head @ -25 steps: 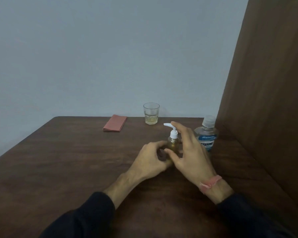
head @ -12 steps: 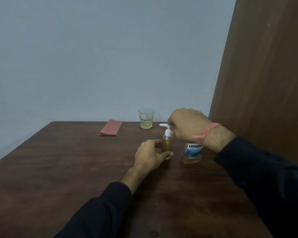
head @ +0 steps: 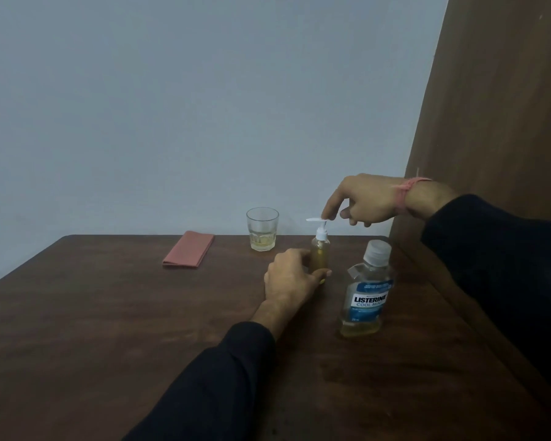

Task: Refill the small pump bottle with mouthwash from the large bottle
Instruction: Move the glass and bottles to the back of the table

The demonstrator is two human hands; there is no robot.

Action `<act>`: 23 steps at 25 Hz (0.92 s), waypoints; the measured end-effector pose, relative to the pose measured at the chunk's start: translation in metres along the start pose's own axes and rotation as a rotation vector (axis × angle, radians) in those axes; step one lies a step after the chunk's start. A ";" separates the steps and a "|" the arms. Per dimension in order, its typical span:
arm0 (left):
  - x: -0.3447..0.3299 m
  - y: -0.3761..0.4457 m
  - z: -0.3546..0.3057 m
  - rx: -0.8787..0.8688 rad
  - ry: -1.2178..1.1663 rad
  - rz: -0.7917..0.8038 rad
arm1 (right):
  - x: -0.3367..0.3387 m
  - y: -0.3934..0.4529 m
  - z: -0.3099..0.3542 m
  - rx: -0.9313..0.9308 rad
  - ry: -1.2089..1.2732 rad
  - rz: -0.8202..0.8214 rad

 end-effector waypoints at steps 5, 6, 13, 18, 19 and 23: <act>-0.013 0.061 0.003 0.026 0.050 -0.052 | -0.040 0.045 -0.046 0.056 0.345 -0.277; -0.014 0.070 0.004 0.038 0.080 -0.068 | -0.051 0.052 -0.051 0.066 0.411 -0.312; -0.022 0.117 0.006 0.077 0.164 -0.110 | -0.094 0.094 -0.078 0.091 0.725 -0.289; -0.025 0.125 0.009 0.085 0.186 -0.119 | -0.132 0.105 -0.093 0.053 0.881 -0.127; -0.025 0.123 0.008 0.095 0.193 -0.118 | -0.142 0.103 -0.094 0.032 0.978 -0.101; -0.020 0.099 0.004 0.129 0.179 -0.091 | -0.168 0.080 -0.093 0.046 1.141 -0.114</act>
Point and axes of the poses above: each hand's wrist, its own y-axis towards the middle knuckle, its own x-axis out of the back of the hand, z = x × y, the point moved 2 cm from there along y, towards the middle knuckle, and after that the axes turned 11 degrees about z, right-handed, at the moved point
